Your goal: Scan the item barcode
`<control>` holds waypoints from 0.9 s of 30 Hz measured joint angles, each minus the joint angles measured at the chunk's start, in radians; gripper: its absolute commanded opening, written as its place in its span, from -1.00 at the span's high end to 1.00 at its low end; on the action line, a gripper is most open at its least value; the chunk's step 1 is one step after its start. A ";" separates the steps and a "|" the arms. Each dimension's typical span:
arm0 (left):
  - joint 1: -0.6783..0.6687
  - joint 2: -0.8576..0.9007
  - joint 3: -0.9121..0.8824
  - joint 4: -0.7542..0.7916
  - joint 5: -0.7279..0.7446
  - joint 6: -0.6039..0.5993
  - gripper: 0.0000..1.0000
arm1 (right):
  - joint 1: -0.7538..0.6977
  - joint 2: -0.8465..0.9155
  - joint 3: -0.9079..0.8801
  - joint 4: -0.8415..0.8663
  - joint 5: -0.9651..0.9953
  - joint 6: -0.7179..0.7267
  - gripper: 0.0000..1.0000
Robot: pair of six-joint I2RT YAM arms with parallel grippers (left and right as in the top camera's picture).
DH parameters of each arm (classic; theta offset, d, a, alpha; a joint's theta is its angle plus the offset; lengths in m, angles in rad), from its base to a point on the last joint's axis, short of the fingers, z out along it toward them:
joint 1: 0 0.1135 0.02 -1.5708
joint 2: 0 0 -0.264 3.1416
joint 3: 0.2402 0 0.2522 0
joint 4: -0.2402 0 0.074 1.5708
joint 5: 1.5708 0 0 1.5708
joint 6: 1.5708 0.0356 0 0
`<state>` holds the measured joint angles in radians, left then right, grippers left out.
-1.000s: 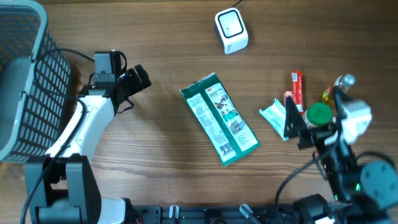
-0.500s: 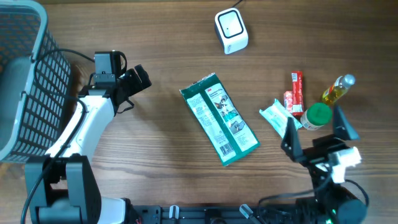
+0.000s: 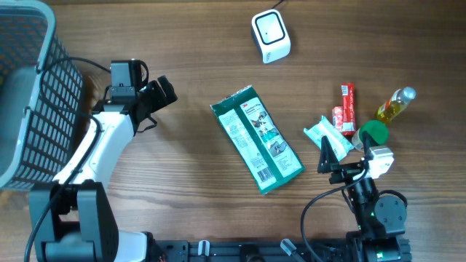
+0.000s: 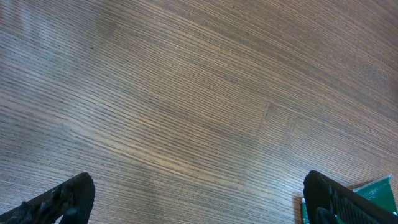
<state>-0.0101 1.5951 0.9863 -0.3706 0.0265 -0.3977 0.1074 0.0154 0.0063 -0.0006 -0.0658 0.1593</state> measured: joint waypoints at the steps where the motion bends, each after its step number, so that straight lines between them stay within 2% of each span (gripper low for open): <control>1: 0.000 0.000 0.000 0.000 0.000 0.000 -1.00 | 0.000 0.000 0.000 0.000 0.000 0.002 -0.99; 27: 0.000 0.000 0.000 0.000 0.000 0.000 -1.00 | 0.000 0.000 0.000 0.000 0.000 0.013 -0.99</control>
<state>-0.0101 1.5951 0.9863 -0.3702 0.0265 -0.3977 0.1074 0.0154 0.0063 -0.0006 -0.0658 0.1719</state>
